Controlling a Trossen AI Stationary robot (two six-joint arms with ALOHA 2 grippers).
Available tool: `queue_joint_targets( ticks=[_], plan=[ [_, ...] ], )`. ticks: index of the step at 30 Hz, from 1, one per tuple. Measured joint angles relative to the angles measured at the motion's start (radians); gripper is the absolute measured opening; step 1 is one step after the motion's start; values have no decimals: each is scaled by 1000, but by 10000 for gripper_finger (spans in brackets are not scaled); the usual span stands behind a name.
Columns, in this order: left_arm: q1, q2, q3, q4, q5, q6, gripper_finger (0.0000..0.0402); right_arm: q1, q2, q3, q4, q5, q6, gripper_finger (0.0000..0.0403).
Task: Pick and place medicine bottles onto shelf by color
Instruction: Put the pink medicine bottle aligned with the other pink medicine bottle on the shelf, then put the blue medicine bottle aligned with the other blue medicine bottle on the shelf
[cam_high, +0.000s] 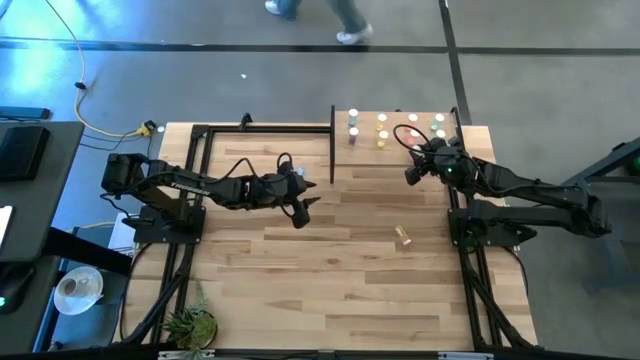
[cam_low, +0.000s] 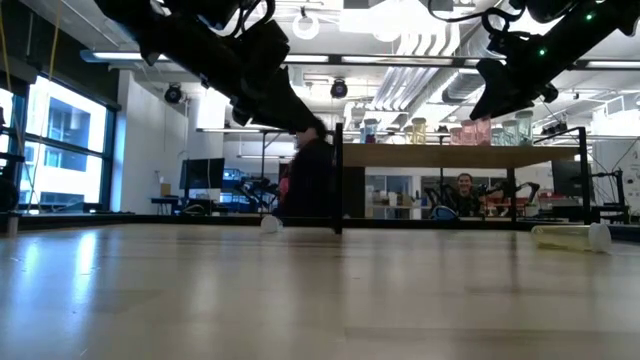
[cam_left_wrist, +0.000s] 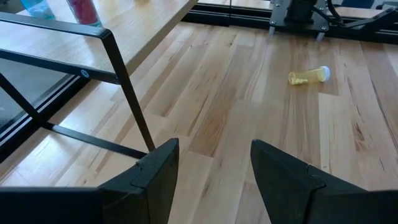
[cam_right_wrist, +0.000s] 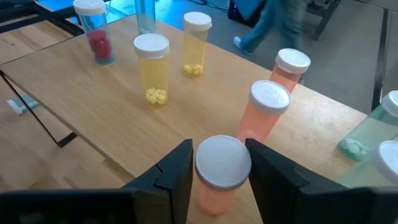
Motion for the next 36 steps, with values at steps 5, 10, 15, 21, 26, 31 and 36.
queue_joint_targets(
  ticks=[5,10,15,21,26,31,36],
  plan=[
    [0,0,0,0,0,0,188,0,0,0,2,12,-12,138],
    [0,0,0,0,0,0,188,0,-2,0,34,14,-38,138],
    [0,0,0,-1,0,0,188,0,-18,0,36,15,-45,138],
    [0,0,0,-11,-1,0,188,0,-64,1,37,15,-67,138],
    [0,0,0,-17,-3,0,188,1,-116,1,37,13,-71,138],
    [1,0,1,-58,-21,-34,188,1,-163,1,37,-99,-71,138],
    [24,0,1,-129,-70,-139,188,2,-181,1,37,-272,-71,138]
  ],
)
